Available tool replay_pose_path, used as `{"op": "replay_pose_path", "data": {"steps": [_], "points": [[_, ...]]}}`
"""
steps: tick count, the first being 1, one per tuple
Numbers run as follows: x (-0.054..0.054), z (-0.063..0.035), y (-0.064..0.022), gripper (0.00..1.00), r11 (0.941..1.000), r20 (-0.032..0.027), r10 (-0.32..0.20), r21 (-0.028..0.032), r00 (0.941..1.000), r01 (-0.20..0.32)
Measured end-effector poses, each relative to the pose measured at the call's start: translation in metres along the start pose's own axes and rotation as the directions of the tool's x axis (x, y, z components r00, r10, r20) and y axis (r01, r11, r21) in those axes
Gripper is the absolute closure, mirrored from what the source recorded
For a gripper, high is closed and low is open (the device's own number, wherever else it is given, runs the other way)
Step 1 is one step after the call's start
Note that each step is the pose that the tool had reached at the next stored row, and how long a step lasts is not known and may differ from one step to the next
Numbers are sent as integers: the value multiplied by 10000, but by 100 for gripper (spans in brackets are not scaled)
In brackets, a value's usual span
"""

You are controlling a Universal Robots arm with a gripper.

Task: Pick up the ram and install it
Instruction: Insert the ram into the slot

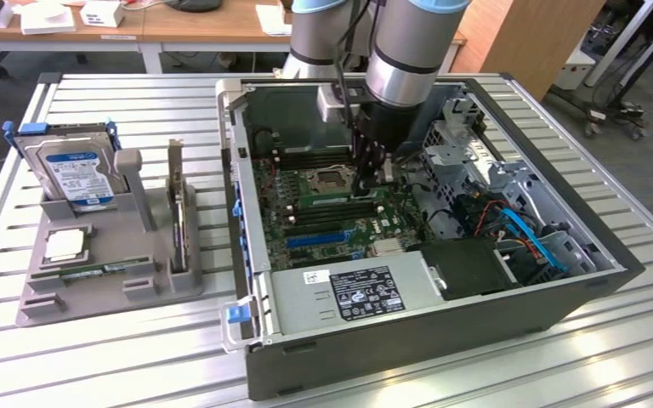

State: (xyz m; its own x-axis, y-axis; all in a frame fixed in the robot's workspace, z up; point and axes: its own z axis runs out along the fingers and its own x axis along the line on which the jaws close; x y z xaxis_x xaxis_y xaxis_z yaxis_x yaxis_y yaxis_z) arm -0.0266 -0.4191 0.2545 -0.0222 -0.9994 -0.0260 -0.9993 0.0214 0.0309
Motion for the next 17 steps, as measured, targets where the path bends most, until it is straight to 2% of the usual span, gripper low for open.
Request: {"op": "replay_pose_path", "data": {"steps": [17], "points": [[2,64,-2,89,10000,-3,0,-1,10000,0]]}}
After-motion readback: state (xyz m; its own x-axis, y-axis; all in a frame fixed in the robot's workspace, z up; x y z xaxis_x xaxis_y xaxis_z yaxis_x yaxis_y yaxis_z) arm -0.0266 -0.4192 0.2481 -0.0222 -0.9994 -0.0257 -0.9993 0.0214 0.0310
